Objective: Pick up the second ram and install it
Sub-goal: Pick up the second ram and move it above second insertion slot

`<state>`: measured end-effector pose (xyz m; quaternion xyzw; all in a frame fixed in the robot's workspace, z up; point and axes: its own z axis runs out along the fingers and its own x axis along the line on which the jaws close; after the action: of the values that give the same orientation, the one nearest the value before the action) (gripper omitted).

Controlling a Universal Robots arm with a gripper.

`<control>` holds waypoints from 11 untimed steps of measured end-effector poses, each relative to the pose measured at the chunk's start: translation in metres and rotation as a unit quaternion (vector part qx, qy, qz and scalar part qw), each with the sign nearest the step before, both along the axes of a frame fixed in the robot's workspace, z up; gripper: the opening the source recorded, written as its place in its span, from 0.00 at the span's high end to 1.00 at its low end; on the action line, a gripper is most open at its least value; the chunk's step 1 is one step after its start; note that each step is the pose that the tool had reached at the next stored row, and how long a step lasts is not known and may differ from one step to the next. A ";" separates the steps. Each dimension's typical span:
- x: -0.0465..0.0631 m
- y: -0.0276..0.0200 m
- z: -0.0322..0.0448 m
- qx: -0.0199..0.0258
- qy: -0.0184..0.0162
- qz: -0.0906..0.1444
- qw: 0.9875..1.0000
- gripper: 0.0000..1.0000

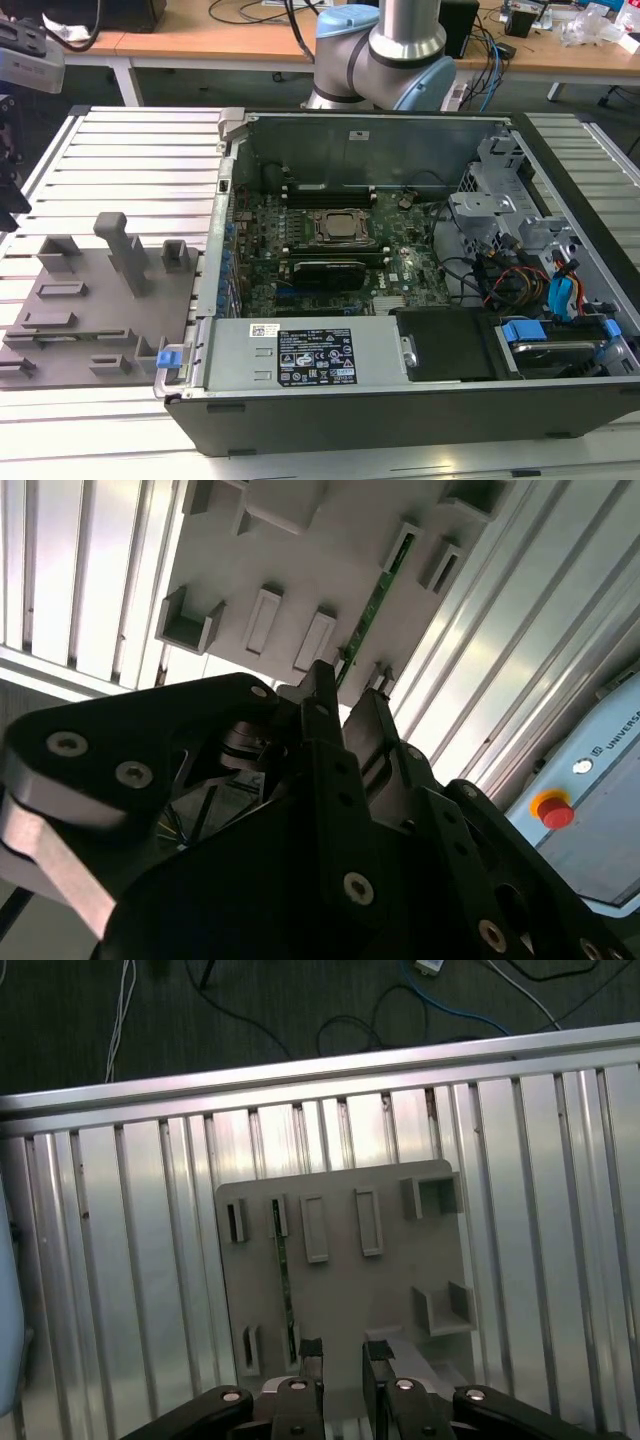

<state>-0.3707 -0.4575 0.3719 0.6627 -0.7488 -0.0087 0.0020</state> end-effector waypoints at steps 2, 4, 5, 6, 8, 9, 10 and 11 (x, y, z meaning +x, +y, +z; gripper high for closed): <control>0.000 -0.0005 -0.0017 0.000 0.000 0.000 1.000 0.70; 0.000 -0.0008 -0.0029 0.000 0.000 0.000 1.000 0.70; 0.000 -0.0012 -0.0043 0.000 0.000 0.000 1.000 0.70; 0.000 -0.0014 -0.0053 0.000 0.000 0.000 1.000 0.70; 0.000 -0.0017 -0.0070 0.000 0.000 0.000 1.000 0.70; 0.000 -0.0018 -0.0079 0.000 0.000 0.000 1.000 0.70; 0.000 -0.0020 -0.0087 0.000 0.000 0.000 1.000 0.70; 0.000 -0.0022 -0.0096 0.000 0.000 0.000 1.000 0.70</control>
<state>-0.3707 -0.4596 0.3622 0.6630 -0.7485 -0.0087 0.0020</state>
